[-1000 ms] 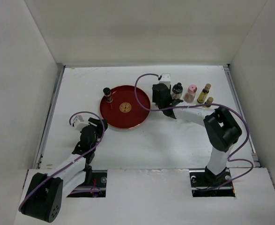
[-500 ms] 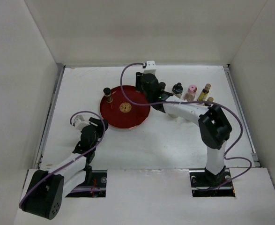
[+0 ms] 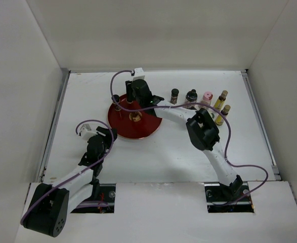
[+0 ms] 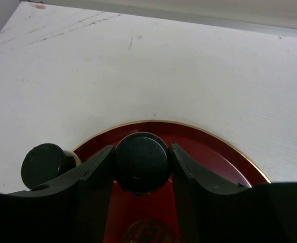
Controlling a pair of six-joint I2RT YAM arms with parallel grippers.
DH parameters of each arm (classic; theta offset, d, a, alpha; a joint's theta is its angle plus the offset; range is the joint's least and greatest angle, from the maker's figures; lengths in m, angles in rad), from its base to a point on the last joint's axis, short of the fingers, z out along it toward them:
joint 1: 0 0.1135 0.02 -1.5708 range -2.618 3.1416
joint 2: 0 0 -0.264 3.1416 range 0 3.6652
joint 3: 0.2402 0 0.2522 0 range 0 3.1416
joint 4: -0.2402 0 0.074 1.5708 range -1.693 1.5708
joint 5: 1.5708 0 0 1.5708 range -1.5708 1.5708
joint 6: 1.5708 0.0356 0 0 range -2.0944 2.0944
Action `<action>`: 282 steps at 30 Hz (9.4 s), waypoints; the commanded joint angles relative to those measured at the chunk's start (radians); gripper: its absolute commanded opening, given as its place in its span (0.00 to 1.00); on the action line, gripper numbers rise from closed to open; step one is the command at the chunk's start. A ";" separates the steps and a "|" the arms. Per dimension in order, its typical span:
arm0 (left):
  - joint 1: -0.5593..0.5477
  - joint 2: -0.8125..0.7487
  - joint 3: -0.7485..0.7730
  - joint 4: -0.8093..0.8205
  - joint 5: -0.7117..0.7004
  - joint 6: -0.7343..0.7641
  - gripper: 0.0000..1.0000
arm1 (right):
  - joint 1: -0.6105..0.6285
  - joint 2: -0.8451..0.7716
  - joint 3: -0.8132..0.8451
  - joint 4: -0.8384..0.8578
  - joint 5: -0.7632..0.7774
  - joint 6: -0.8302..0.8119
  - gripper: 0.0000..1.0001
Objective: Organize the condiment bottles
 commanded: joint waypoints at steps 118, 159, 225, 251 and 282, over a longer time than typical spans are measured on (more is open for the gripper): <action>0.068 0.016 -0.008 -0.065 0.004 -0.061 0.38 | 0.247 -0.009 -0.093 0.157 0.006 -0.012 0.46; -0.006 0.075 0.003 0.057 0.015 -0.027 0.45 | -0.090 -0.928 -1.077 0.062 0.347 0.192 0.54; -0.029 0.157 0.029 0.117 0.018 -0.010 0.48 | -0.196 -0.897 -1.146 0.081 0.177 0.154 0.88; -0.032 0.158 0.023 0.130 0.032 -0.013 0.48 | -0.026 -0.743 -0.867 0.185 0.197 0.074 0.59; 0.005 0.080 -0.017 0.119 0.027 -0.027 0.48 | 0.177 -0.148 -0.268 0.162 0.124 0.129 0.82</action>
